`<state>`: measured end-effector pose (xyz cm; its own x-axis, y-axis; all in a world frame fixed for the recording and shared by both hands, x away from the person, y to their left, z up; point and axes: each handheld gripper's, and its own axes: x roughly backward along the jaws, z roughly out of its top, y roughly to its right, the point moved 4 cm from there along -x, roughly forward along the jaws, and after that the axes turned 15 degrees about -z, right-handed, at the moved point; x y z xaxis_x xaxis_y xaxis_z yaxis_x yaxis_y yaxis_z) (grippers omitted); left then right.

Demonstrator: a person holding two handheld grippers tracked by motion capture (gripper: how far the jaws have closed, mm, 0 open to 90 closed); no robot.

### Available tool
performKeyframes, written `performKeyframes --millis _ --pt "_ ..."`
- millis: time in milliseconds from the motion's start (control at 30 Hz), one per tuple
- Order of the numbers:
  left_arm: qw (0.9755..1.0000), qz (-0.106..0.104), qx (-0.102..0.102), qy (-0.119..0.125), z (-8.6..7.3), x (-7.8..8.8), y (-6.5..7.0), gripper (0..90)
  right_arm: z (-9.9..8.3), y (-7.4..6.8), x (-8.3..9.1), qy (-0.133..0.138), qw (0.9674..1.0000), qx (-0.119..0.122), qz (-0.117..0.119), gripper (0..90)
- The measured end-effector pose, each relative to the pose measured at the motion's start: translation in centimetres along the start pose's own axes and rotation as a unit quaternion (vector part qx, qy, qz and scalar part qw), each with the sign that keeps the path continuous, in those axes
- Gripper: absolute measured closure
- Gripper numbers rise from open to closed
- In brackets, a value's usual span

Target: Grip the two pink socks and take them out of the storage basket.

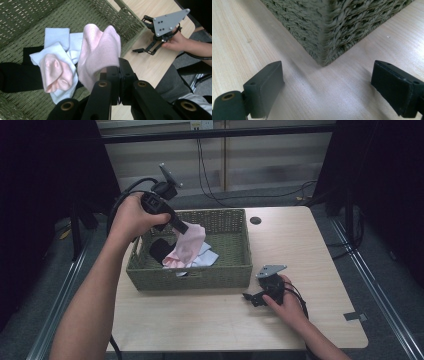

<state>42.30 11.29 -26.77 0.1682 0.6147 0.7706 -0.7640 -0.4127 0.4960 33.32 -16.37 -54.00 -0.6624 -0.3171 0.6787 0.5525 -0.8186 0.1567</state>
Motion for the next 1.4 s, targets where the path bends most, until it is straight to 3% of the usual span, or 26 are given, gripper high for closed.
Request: performKeyframes --millis 467,1067,1400 --pt "0.9985 -0.018 -0.049 -0.017 -0.7 -2.4 2.4 88.2 0.0 0.0 0.0 0.001 1.0000 0.000 0.000 10.1" --pt "0.9964 -0.031 -0.074 -0.029 -2.1 -5.5 3.7 86.9 0.0 0.0 0.0 0.001 1.0000 0.000 0.000 10.1" --pt "0.9921 -0.053 -0.102 -0.049 -3.1 -7.7 5.8 84.0 0.0 0.0 0.0 0.001 1.0000 0.000 0.000 10.1"
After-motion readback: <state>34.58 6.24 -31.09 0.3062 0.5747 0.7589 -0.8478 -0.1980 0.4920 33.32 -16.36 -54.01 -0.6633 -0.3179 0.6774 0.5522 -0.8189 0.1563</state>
